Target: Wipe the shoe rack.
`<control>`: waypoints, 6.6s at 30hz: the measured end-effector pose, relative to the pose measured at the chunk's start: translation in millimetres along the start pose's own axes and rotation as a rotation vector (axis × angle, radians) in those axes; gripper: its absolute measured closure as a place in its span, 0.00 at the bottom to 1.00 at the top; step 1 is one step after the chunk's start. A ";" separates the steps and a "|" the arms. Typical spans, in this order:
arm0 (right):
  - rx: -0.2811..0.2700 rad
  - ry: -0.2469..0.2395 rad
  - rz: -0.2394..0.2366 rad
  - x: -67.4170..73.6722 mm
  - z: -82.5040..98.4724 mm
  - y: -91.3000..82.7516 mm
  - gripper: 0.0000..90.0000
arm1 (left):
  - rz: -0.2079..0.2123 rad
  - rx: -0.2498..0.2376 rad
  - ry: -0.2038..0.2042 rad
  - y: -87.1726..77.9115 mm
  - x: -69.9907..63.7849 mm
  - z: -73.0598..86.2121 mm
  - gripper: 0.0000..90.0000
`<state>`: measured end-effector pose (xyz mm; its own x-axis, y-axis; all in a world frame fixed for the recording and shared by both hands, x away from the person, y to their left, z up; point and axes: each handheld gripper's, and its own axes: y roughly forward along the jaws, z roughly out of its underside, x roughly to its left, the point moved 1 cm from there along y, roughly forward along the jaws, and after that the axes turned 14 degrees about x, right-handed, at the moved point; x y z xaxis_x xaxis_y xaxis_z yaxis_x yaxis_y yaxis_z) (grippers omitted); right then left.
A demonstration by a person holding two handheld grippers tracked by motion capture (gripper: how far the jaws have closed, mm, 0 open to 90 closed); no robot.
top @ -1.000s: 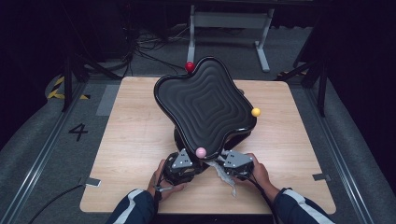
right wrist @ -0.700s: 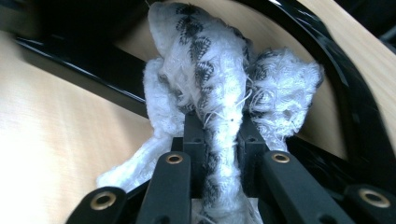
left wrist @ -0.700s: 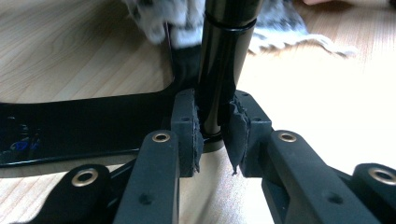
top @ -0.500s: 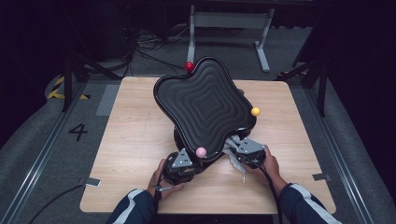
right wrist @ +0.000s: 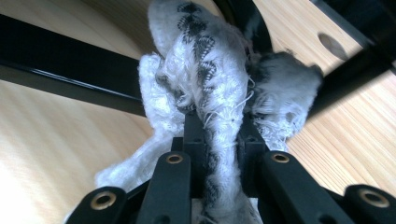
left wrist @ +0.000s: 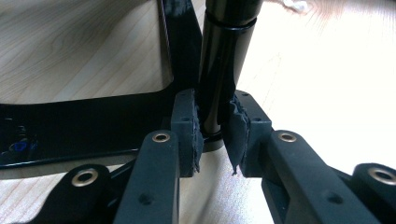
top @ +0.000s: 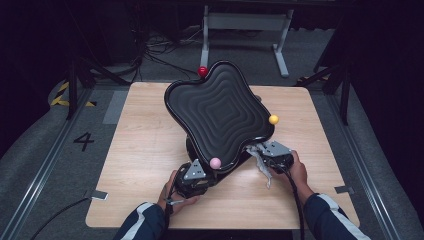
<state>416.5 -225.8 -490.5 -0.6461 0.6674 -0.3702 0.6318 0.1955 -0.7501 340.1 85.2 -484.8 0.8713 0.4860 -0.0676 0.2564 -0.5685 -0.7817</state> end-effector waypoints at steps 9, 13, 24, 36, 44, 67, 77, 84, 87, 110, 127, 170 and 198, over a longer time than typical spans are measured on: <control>0.008 0.046 -0.007 -11.1 3.4 2.9 0.87 | 0.005 0.003 0.007 -0.3 1.3 -0.1 0.81; -0.012 0.057 -0.062 -7.8 2.5 1.9 0.87 | 0.010 0.001 0.004 0.0 1.7 -0.1 0.81; -0.061 -0.091 -0.149 36.6 -12.2 -9.2 0.87 | 0.005 0.002 0.004 0.1 1.2 -0.3 0.81; -0.116 -0.231 -0.279 87.6 -30.0 -23.7 0.87 | 0.008 -0.001 -0.002 0.6 1.2 -0.6 0.81; -0.131 -0.264 -0.308 104.1 -35.3 -27.7 0.87 | 0.004 0.002 -0.001 0.4 1.8 -0.6 0.81; -0.058 -0.177 -0.192 61.2 -22.2 -18.1 0.87 | 0.002 0.000 -0.005 0.5 1.2 -0.6 0.81; -0.008 -0.089 -0.122 27.5 -9.6 -12.8 0.87 | 0.001 -0.001 -0.004 0.6 1.2 -0.7 0.81; 0.031 -0.040 -0.076 9.2 -0.9 -10.6 0.87 | 0.002 0.001 -0.005 0.5 1.5 -0.7 0.81; 0.040 -0.036 -0.059 6.0 0.9 -11.2 0.87 | 0.002 0.000 -0.006 0.5 1.3 -0.7 0.81; -0.101 0.012 -0.052 -12.9 25.2 -71.4 0.87 | 0.009 -0.002 -0.011 0.7 1.9 -0.8 0.80; -0.272 0.049 -0.014 -29.6 14.6 -104.4 0.87 | 0.012 0.001 -0.011 0.6 2.5 -0.8 0.80; -0.359 -0.211 -0.217 72.1 -88.2 -81.5 0.87 | 0.005 0.003 0.016 1.9 3.0 -2.6 0.80; -0.280 0.091 -0.045 -22.6 -55.3 -59.6 0.87 | 0.006 0.003 0.017 1.9 2.9 -2.6 0.80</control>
<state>417.2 -212.7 -407.2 -0.6429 0.7128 -0.2803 0.7054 0.4085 -0.5792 344.1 83.8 -484.9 0.8800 0.4710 -0.0618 0.2498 -0.5695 -0.7831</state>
